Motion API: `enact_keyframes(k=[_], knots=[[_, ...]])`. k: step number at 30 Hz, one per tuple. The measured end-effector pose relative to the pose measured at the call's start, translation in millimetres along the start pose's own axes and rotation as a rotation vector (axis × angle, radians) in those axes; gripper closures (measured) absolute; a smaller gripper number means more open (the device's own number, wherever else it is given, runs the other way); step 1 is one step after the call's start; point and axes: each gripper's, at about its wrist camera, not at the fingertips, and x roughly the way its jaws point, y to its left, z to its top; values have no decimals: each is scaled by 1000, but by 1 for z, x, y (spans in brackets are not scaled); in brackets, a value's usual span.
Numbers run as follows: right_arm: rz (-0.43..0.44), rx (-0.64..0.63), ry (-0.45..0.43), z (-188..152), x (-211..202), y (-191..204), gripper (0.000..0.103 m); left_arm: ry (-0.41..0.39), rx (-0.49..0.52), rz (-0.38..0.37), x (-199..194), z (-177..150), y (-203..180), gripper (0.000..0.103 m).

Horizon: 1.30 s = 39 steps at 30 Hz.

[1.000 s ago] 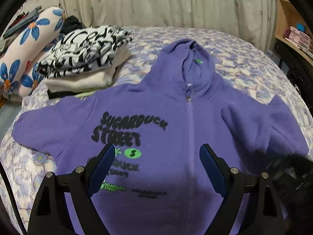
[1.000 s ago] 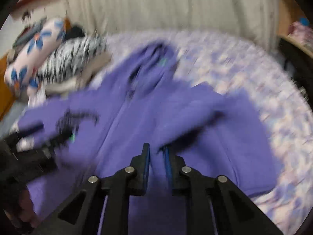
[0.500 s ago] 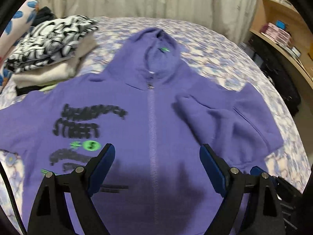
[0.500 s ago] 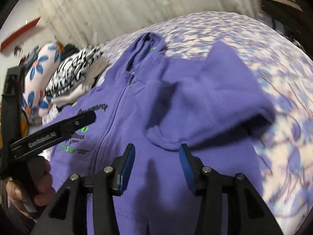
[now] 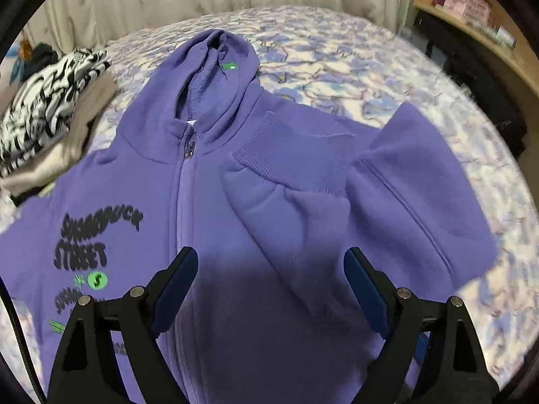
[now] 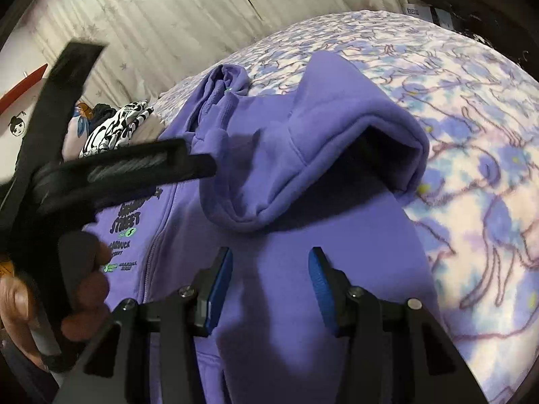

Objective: Fold large clothes

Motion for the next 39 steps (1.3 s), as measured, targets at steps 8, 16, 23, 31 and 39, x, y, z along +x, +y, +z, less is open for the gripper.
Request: enact_keyframes(k=[8, 16, 23, 31, 39], knots=[[13, 2, -20, -6, 2, -4, 56, -19, 46, 33, -2, 24, -6, 95], [58, 14, -36, -10, -2, -9, 56, -227, -59, 92, -51, 15, 87, 92], [47, -9, -25, -8, 1, -4, 51, -22, -251, -27, 9, -36, 176, 56], [28, -17, -14, -4, -6, 2, 51, -4, -403, -249, 27, -38, 212, 39], [-60, -43, -31, 52, -24, 1, 51, 42, -289, -240, 47, -13, 204, 41]])
